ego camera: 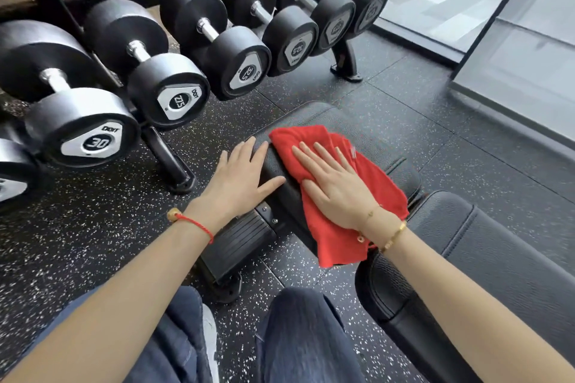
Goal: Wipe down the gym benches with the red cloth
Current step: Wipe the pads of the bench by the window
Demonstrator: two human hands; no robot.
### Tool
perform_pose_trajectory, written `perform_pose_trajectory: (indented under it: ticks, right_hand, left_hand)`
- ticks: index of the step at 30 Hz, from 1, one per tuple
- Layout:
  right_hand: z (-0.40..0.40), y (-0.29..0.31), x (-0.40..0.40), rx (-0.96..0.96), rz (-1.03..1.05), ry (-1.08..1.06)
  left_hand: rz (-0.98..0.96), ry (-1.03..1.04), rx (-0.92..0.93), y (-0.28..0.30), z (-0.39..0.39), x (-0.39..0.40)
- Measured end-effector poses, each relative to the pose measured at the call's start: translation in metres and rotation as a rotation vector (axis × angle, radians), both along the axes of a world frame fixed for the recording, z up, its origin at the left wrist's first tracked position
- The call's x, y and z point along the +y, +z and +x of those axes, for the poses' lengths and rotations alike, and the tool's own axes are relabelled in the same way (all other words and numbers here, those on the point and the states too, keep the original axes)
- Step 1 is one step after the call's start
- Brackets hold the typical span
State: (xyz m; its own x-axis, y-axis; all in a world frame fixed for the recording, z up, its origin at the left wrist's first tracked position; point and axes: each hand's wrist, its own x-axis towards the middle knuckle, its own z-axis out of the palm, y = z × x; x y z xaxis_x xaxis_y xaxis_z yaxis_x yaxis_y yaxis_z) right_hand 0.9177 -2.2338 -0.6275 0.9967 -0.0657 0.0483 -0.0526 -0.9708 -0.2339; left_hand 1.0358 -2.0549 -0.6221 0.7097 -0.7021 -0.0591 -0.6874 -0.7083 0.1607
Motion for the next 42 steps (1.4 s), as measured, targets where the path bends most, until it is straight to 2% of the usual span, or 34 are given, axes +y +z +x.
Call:
perform_pose_trajectory:
  ticks: [3, 8, 12, 18, 23, 28, 31, 37, 42]
  right_hand:
    - [-0.007, 0.002, -0.026, -0.006, 0.012, -0.113]
    - [0.045, 0.010, -0.051, 0.034, 0.036, -0.406]
    - [0.054, 0.011, -0.030, 0.027, 0.046, -0.336]
    - [-0.023, 0.007, 0.005, 0.005, 0.002, -0.086]
    - [-0.063, 0.003, -0.030, -0.001, -0.004, -0.239]
    - [-0.011, 0.010, -0.062, 0.009, 0.035, -0.473]
    - [-0.006, 0.010, -0.059, 0.026, 0.036, -0.421]
    - [-0.064, 0.012, -0.043, 0.049, -0.016, -0.174]
    - [-0.126, 0.020, -0.045, 0.079, -0.026, -0.212]
  left_hand:
    - [-0.003, -0.022, -0.010, -0.001, 0.000, 0.003]
    - [0.000, -0.033, -0.007, 0.000, 0.000, 0.006]
    - [-0.050, 0.004, -0.015, 0.004, -0.004, -0.002]
    - [-0.085, -0.077, -0.041, 0.005, -0.010, -0.019]
    - [-0.043, -0.120, -0.033, 0.001, -0.015, -0.025]
    - [-0.049, -0.123, -0.019, 0.002, -0.018, -0.024]
    - [-0.069, -0.145, -0.018, 0.004, -0.025, -0.028]
    - [-0.095, -0.222, -0.064, 0.006, -0.047, -0.045]
    - [-0.147, -0.274, -0.062, 0.002, -0.072, -0.060]
